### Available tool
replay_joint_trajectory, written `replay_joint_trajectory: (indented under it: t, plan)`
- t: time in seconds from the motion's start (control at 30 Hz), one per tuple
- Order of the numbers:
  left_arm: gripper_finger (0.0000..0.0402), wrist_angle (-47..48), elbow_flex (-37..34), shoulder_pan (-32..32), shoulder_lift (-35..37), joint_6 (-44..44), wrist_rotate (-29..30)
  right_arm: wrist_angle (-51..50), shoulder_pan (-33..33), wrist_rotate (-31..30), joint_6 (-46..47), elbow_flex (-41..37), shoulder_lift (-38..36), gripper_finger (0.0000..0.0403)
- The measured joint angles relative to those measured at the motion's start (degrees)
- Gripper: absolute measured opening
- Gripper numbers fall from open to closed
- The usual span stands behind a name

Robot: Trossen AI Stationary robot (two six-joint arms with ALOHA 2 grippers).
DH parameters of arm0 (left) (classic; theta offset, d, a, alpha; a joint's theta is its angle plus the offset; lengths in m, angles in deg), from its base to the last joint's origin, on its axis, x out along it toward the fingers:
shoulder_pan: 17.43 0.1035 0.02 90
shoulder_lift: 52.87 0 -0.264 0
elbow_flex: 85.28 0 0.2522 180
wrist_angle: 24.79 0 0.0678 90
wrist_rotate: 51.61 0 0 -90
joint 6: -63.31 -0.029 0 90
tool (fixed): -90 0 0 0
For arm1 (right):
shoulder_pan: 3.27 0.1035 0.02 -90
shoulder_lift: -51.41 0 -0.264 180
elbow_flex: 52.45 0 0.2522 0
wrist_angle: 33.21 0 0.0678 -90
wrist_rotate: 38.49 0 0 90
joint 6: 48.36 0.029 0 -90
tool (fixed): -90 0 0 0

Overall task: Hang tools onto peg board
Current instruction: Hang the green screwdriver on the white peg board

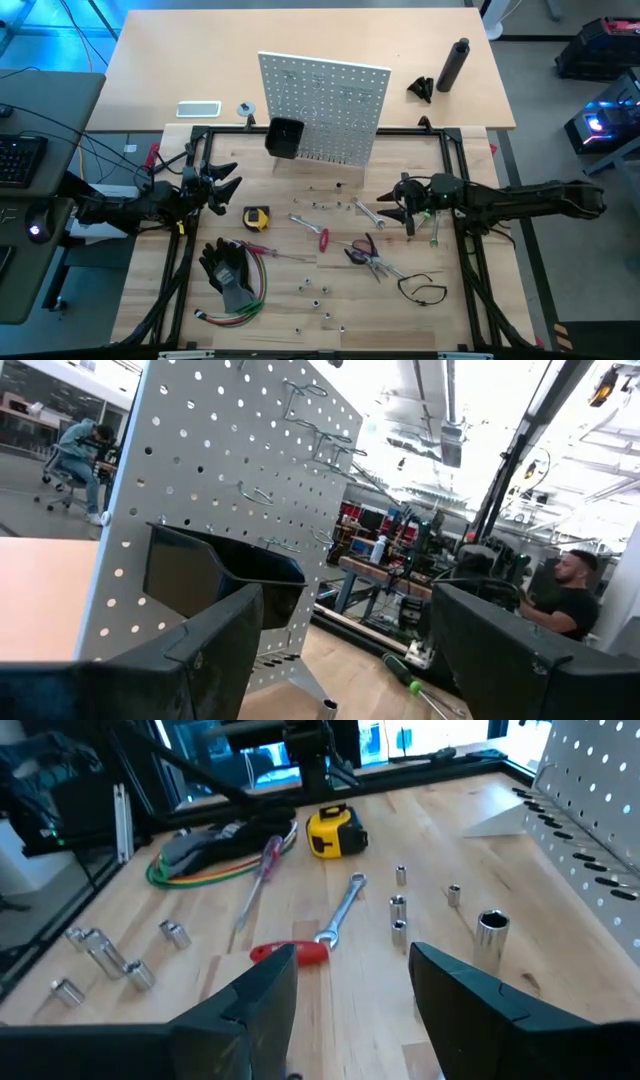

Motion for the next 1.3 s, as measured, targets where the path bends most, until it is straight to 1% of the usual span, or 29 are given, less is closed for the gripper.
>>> replay_joint_trajectory:
  t: [0.1, 0.27, 0.33, 0.4, 0.47, 0.5, 0.6, 0.73, 0.9, 1.13, 1.2, 1.3]
  plan:
    - [0.0282, -0.02, 0.0, 0.0, 0.0, 0.0, 0.0, -1.78, 0.0, 0.02, -2.22, 1.19, 1.33, 0.0188]
    - [0.0282, -0.04, 0.0, 0.0, 0.0, 0.0, 0.0, -10.91, 0.0, 0.11, -10.09, 9.75, 7.18, 0.0188]
    - [0.0282, -0.09, 0.0, 0.0, 0.01, 0.0, 0.02, -18.55, 0.0, 0.33, -12.96, 14.47, 9.52, 0.0188]
    - [0.0282, -0.07, 0.0, 0.0, 0.0, -0.01, 0.02, -29.11, 0.0, 0.18, -15.82, 19.47, 11.64, 0.0188]
    - [0.0282, -0.04, 0.0, 0.02, 0.02, 0.0, 0.02, -39.89, 0.03, -2.53, -16.98, 23.99, 13.51, 0.0188]
    - [0.0282, 0.11, 0.0, 0.0, 0.0, 0.0, 0.02, -44.44, 0.03, -5.16, -16.29, 25.92, 14.41, 0.0188]
    - [0.0282, 0.27, 0.0, 0.0, 0.02, 0.0, 0.02, -55.0, -0.62, -14.41, -9.89, 29.59, 16.02, 0.0188]
    - [0.0282, 0.52, 0.0, 0.0, 0.01, 0.0, 0.02, -65.85, -2.53, -20.26, 2.71, 30.75, 15.8, 0.0188]
    - [0.0282, 0.83, 0.0, 0.0, 0.0, 0.02, 0.02, -76.97, -5.06, -21.11, 17.88, 29.52, 14.37, 0.0188]
    - [0.0282, 1.11, 0.0, 0.0, 0.02, 0.0, 0.02, -87.64, -5.31, -21.0, 35.38, 27.73, 10.44, 0.0188]
    - [0.0282, 1.18, 0.0, 0.0, 0.01, 0.0, 0.02, -88.9, -5.22, -20.33, 39.94, 26.64, 9.12, 0.0188]
    - [0.0282, 1.16, 0.0, 0.0, 0.02, 0.0, 0.01, -86.95, -5.16, -18.03, 45.52, 25.3, 7.53, 0.0188]
